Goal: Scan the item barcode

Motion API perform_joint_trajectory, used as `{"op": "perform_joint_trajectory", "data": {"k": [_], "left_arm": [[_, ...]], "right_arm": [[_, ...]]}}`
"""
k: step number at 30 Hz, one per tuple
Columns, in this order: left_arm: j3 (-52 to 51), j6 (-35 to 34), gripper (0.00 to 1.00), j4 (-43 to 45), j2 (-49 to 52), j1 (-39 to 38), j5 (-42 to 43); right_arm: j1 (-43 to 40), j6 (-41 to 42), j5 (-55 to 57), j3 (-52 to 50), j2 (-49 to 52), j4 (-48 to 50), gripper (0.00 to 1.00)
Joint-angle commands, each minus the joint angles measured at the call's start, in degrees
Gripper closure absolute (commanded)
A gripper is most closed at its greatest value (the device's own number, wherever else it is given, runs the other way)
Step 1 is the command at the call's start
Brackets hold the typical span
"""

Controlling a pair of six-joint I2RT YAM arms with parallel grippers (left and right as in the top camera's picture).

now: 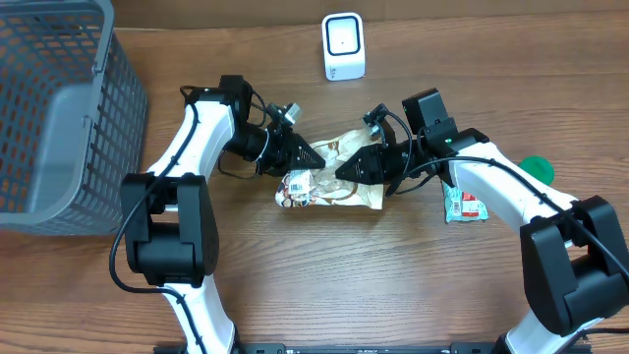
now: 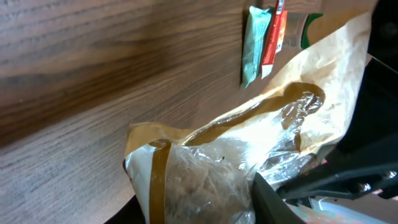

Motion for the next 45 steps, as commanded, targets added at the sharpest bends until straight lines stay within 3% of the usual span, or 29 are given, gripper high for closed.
{"op": "perform_joint_trajectory", "data": {"k": [1, 5, 10, 18, 24, 28, 29, 30, 31, 35, 38, 40, 45], "left_arm": [[1.25, 1.27, 0.67, 0.48, 0.72, -0.39, 0.9], [1.25, 1.27, 0.56, 1.97, 0.72, -0.37, 0.9], [3.06, 2.1, 0.41, 2.71, 0.72, -0.24, -2.05], [17.73, 0.26, 0.4, -4.22, 0.7, 2.45, -10.86], [29.35, -9.44, 0.4, -8.07, 0.7, 6.38, -18.4], [31.87, -14.73, 0.37, -9.33, 0.7, 8.79, -26.45], [31.87, -15.23, 0.35, -9.2, 0.7, 9.4, -29.31], [31.87, -15.28, 0.2, -9.11, 0.72, 9.81, -31.47], [31.78, -15.28, 0.0, -8.87, 0.74, 10.32, -34.88], [31.76, -15.26, 0.0, -8.81, 0.74, 11.23, -44.48], [31.76, -15.26, 0.0, -8.79, 0.74, 11.26, -45.88], [31.76, -15.26, 0.0, -8.79, 0.74, 11.23, -45.88], [31.76, -15.26, 0.0, -8.79, 0.74, 11.23, -45.88]], "right_arm": [[0.09, -0.7, 1.57, 0.68, -1.27, 0.5, 0.61], [0.09, -0.7, 1.44, 0.68, -1.27, 0.11, 0.61], [0.09, -0.79, 1.44, 0.68, -1.27, 0.15, 0.71], [-0.07, -8.02, 1.49, 0.79, -1.36, 0.13, 0.83], [-0.07, -12.39, 1.49, 2.69, -1.44, -1.03, 0.85], [-0.04, -17.29, 1.68, 8.46, -1.44, -7.56, 0.85], [0.04, -19.28, 2.27, 10.84, -1.44, -10.43, 0.85], [0.13, -21.35, 3.1, 13.07, -1.44, -13.27, 0.85], [0.35, -24.35, 4.98, 16.11, -1.44, -17.09, 0.85], [2.16, -36.2, 15.3, 26.4, -1.44, -29.11, 0.79], [3.87, -40.24, 23.5, 31.17, -1.44, -32.41, 0.79], [5.01, -41.07, 28.61, 33.05, -1.44, -32.3, 0.79], [8.24, -45.94, 44.26, 34.14, -1.38, -26.1, 0.91]]}}
